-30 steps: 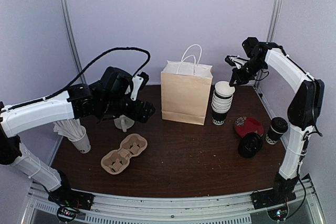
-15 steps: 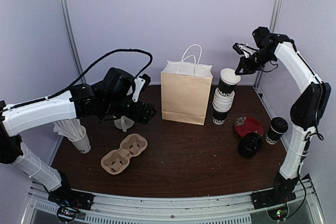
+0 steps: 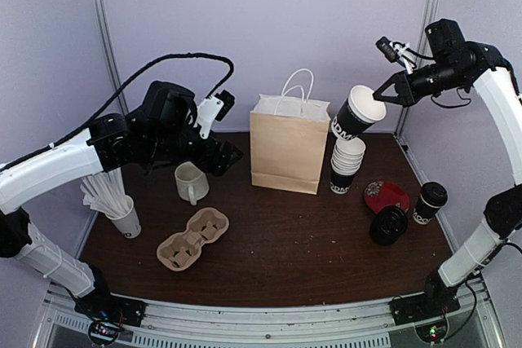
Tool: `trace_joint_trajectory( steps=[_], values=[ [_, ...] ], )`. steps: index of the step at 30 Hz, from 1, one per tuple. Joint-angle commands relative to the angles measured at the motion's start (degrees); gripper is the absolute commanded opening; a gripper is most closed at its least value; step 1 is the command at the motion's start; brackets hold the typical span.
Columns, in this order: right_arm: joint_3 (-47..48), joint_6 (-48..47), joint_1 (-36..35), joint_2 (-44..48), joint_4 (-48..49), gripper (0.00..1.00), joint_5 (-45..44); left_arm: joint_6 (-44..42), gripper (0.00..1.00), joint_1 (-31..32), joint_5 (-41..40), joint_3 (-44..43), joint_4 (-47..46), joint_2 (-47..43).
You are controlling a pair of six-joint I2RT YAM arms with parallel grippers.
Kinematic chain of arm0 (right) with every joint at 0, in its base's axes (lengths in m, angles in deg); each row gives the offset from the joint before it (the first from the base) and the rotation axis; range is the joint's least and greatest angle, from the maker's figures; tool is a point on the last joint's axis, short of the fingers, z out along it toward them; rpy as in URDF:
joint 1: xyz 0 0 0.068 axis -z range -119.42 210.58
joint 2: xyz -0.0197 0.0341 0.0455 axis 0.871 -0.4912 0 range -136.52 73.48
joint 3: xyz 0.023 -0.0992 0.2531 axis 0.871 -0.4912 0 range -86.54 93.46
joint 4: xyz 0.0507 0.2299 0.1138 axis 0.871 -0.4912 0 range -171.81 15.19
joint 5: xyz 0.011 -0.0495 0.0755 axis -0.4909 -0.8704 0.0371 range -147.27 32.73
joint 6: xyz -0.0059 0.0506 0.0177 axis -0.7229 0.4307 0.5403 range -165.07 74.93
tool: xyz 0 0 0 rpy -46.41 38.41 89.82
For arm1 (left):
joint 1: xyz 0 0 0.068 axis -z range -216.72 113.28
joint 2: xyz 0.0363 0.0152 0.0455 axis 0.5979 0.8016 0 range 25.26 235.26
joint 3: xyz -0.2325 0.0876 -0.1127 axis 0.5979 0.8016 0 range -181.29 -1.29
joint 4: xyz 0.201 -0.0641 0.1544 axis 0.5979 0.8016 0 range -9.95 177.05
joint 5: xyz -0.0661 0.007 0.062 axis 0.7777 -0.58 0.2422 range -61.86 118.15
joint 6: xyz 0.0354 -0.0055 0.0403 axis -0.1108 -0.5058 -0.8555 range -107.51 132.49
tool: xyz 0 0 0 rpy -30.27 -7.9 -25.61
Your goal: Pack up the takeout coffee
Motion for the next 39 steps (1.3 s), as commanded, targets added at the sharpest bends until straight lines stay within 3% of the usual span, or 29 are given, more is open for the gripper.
trace_joint_trajectory(
  steps=[1, 10, 15, 21, 39],
  values=[
    [-9.8, -8.9, -7.9, 2.1, -2.6, 0.00, 4.2, -2.7, 0.86, -0.4, -3.0, -2.1, 0.5, -3.0],
    [-21.7, -12.8, -27.7, -3.5, 0.5, 0.00, -3.7, 1.7, 0.86, -0.3, -8.8, 2.6, -0.9, -5.5],
    [-23.7, -10.7, -34.3, -7.3, 6.0, 0.00, -9.5, 2.8, 0.86, -0.3, -9.2, 3.9, -0.9, -6.1],
    [-25.5, -10.4, -37.2, -10.3, 10.2, 0.00, -15.1, 3.1, 0.87, -0.4, -9.6, 4.9, -1.0, -6.8],
    [-29.8, -8.4, -37.4, -13.1, 14.3, 0.00, -16.9, 3.2, 0.87, -0.3, -8.6, 5.7, -1.8, -5.6]
  ],
)
